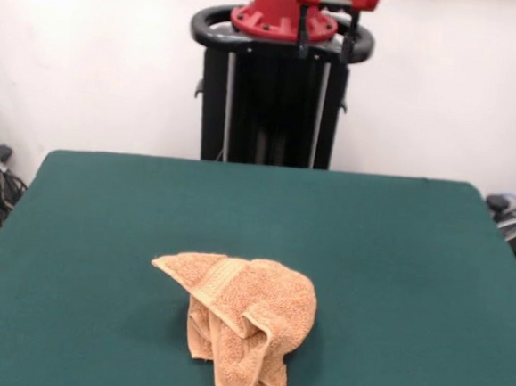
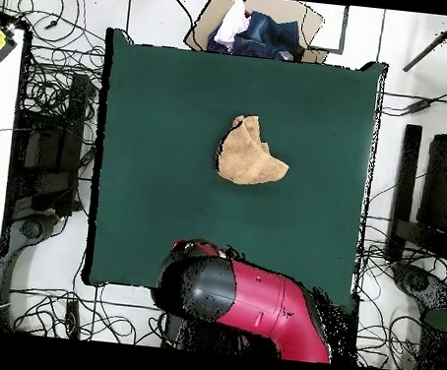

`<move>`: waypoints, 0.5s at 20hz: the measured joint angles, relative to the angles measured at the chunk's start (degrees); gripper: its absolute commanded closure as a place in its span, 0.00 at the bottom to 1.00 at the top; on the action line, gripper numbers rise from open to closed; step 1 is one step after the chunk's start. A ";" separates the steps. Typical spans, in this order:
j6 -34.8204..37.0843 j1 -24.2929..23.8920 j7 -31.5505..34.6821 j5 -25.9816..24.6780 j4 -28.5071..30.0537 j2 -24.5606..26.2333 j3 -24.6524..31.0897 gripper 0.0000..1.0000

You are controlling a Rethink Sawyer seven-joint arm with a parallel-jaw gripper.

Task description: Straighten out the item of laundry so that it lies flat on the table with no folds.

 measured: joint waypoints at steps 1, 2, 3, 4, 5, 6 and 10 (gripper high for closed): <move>0.00 0.08 0.01 0.00 -0.02 -0.05 -0.10 0.00; 0.01 0.44 0.04 0.00 -0.02 -0.51 -0.53 0.00; 0.01 0.58 0.05 0.00 -0.06 -0.72 -0.69 0.00; 0.01 0.75 0.05 0.00 -0.16 -0.91 -0.87 0.00; 0.01 0.91 0.05 0.00 -0.26 -1.09 -1.04 0.00; 0.01 1.09 0.05 0.00 -0.45 -1.22 -1.27 0.00; 0.01 1.55 0.05 -0.01 -1.81 -0.88 -1.88 0.00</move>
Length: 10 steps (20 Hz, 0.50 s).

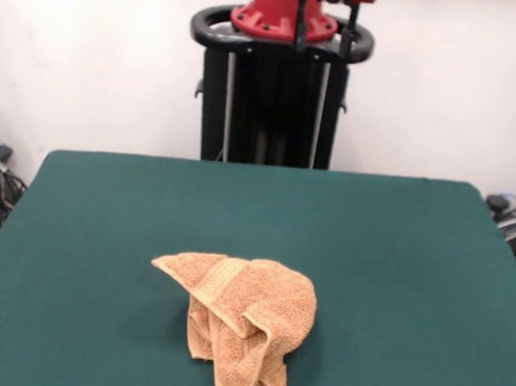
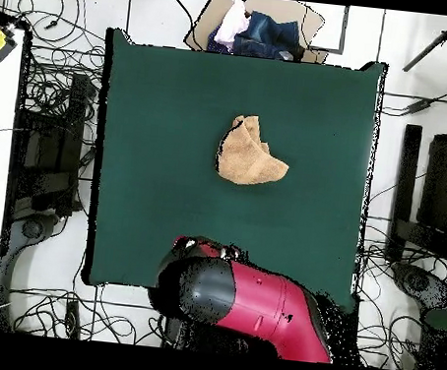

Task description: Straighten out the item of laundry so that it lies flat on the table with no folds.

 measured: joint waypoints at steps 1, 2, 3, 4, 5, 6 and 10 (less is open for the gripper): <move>0.01 0.05 0.00 0.00 -0.36 0.17 -0.02 0.00; 0.02 0.17 0.00 0.00 -1.73 0.94 -0.02 0.00; 0.01 0.18 0.00 -0.01 -1.91 1.06 -0.02 0.00; 0.02 0.19 0.00 -0.01 -2.70 1.53 -0.02 0.00; 0.01 0.18 0.00 -0.01 -4.86 2.89 -0.02 0.00; 0.04 0.18 0.00 -0.01 -6.28 3.80 -0.01 0.00; 1.98 0.19 0.00 -0.09 -14.38 8.67 0.00 0.00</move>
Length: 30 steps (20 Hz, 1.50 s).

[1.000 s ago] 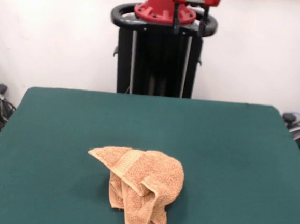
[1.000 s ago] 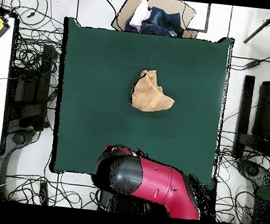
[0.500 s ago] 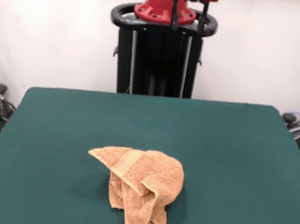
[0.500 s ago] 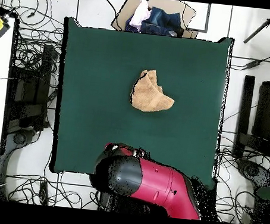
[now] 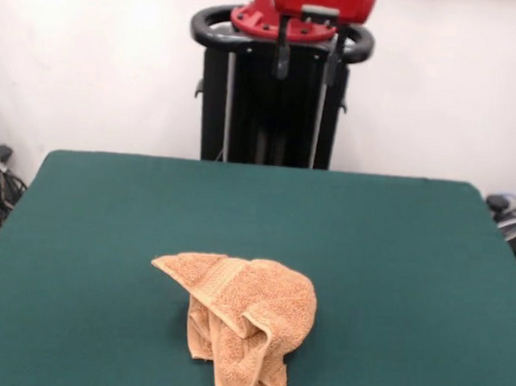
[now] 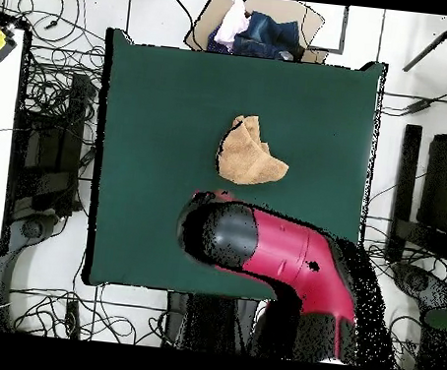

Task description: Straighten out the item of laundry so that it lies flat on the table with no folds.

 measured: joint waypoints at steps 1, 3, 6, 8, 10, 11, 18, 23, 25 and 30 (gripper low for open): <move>0.67 -0.01 0.00 0.00 -1.34 0.77 0.01 0.00; 2.53 -0.01 0.00 -0.02 -4.69 2.71 0.01 0.00; 9.42 -0.02 0.00 -0.58 -14.52 8.37 0.03 0.00; 13.30 -0.03 0.00 -1.04 -19.83 11.44 0.05 0.00; 17.77 -0.08 0.00 -1.55 -26.57 15.40 0.10 0.00; 19.13 -0.11 0.00 -1.65 -28.83 16.75 0.12 0.00; 28.04 -0.14 0.00 -3.18 -47.99 28.18 0.32 0.00; 35.35 -0.14 0.00 -5.96 -66.90 39.49 1.03 0.00; 36.53 -0.14 0.00 -6.45 -70.38 41.67 1.21 0.00; 37.89 -0.09 0.00 -7.40 -80.69 48.68 1.62 0.00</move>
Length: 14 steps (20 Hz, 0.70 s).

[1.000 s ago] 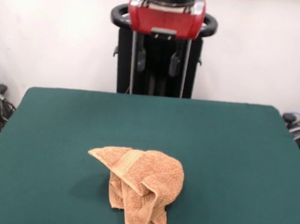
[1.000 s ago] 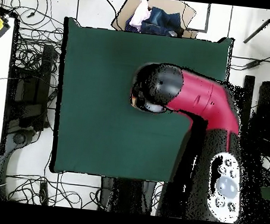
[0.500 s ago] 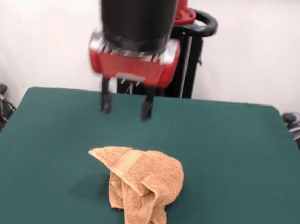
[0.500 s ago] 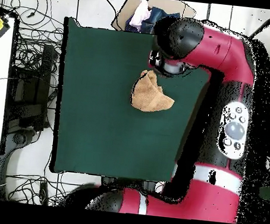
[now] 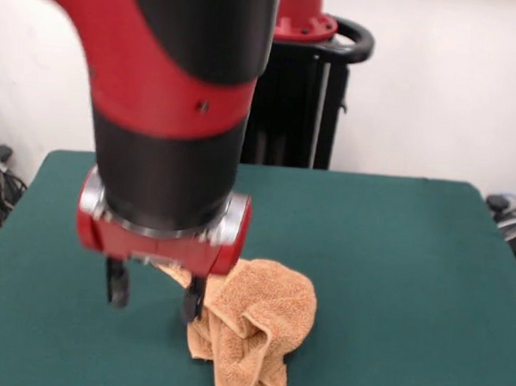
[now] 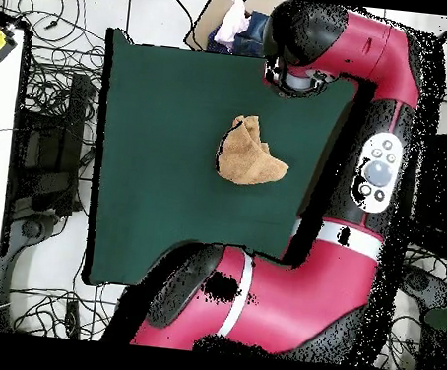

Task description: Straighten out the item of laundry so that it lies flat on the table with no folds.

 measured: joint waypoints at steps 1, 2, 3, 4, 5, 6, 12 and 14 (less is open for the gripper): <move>-0.12 0.05 0.00 -0.05 -1.66 1.34 0.02 0.00; -0.30 0.11 0.00 -0.07 -2.69 2.24 0.01 0.00; -0.43 0.14 0.00 -0.09 -3.04 2.61 0.01 0.00; -0.71 0.22 0.00 -0.11 -3.49 3.19 0.02 0.00; -0.90 0.27 0.00 -0.09 -3.62 3.45 0.02 0.00; -1.20 0.34 0.00 -0.09 -3.61 3.58 0.02 0.00; -3.44 0.58 0.00 -0.07 -3.42 3.31 0.02 0.00; -4.58 0.56 0.00 0.00 -2.85 2.62 0.01 0.00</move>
